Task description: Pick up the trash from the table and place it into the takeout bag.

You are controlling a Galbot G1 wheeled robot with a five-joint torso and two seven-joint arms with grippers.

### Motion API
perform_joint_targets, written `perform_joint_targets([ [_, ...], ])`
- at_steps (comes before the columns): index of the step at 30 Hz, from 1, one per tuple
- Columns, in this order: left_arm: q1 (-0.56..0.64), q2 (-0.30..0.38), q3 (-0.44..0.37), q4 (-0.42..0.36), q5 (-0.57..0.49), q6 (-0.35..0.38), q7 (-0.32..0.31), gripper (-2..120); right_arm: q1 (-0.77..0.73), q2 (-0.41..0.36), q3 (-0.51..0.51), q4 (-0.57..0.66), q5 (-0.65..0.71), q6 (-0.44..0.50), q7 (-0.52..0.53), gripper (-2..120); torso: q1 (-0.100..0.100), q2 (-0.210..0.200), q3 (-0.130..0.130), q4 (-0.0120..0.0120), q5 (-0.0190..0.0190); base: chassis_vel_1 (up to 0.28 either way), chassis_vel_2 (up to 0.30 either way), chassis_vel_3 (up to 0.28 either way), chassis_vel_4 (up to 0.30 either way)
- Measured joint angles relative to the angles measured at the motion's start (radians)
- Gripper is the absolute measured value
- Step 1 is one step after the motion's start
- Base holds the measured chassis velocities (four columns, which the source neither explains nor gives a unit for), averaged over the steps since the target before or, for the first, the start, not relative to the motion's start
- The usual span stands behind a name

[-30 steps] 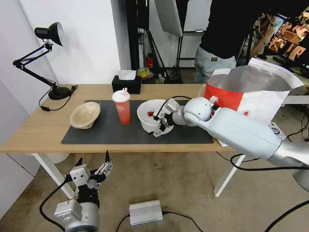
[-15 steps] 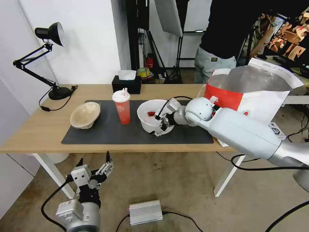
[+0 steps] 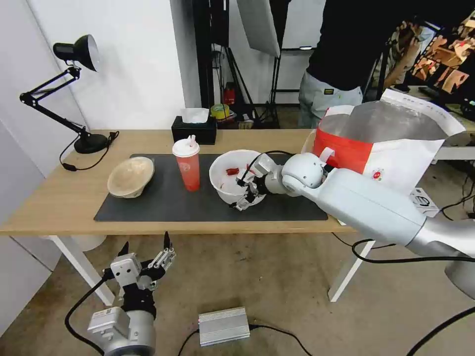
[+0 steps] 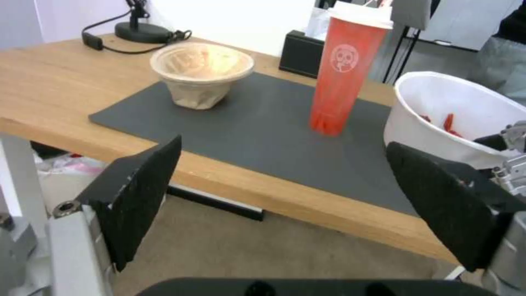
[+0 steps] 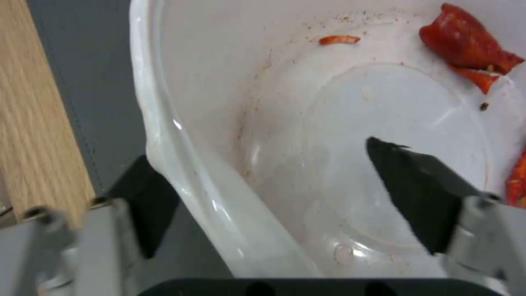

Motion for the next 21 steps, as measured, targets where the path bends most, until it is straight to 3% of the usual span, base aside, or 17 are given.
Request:
perform_joint_targets([
  [21,0.0,-0.004,0.002,0.008,0.013,-0.005,-0.001,100,-0.009,0.012,-0.002,0.0,0.026,0.001,0.037,0,0.0,0.0,0.0,0.0001,0.0,0.0,0.0,0.0,0.0],
])
